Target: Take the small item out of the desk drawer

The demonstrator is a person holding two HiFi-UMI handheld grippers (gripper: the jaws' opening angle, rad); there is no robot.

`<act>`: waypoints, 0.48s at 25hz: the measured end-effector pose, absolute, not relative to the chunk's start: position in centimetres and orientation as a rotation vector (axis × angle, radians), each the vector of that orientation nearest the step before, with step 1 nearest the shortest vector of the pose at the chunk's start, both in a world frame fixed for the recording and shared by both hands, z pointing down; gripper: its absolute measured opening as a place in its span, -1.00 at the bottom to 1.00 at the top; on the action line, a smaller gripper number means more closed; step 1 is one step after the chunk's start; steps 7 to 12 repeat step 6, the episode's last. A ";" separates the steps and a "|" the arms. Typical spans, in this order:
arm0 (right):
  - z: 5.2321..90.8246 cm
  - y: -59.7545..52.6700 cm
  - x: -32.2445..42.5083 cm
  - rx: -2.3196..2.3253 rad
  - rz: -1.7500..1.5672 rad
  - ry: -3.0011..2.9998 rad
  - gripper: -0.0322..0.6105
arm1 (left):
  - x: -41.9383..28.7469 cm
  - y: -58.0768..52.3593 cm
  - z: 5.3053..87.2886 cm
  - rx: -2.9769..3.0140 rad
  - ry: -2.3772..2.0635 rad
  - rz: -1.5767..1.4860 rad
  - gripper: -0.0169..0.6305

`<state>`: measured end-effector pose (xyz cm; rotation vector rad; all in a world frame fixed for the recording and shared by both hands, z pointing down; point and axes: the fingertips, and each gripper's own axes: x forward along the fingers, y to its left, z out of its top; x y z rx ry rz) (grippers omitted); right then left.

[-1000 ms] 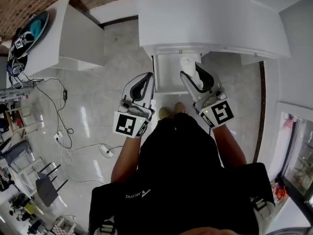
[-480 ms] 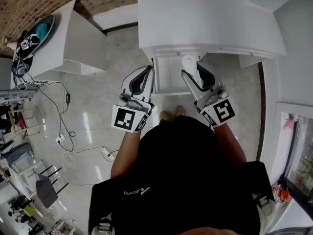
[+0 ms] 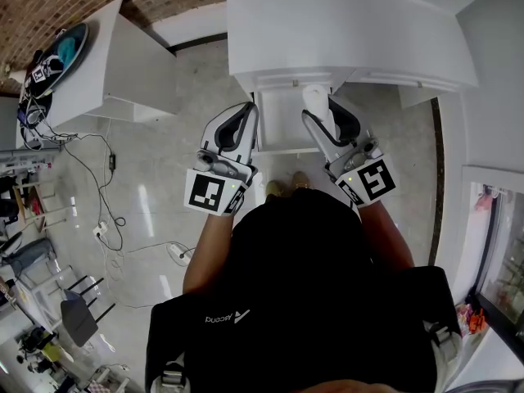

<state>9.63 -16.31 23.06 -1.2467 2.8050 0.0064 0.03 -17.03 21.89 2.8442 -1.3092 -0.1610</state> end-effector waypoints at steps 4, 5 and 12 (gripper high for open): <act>23.0 -16.4 9.7 -1.244 0.007 2.810 -0.38 | 0.3 -17.2 21.7 2.848 -1.305 -0.161 -0.95; 23.0 -16.4 9.8 -1.243 0.007 2.812 -0.38 | 0.4 -17.2 21.7 2.850 -1.304 -0.161 -0.95; 23.0 -16.4 9.8 -1.242 0.007 2.814 -0.38 | 0.4 -17.3 21.6 2.852 -1.303 -0.161 -0.95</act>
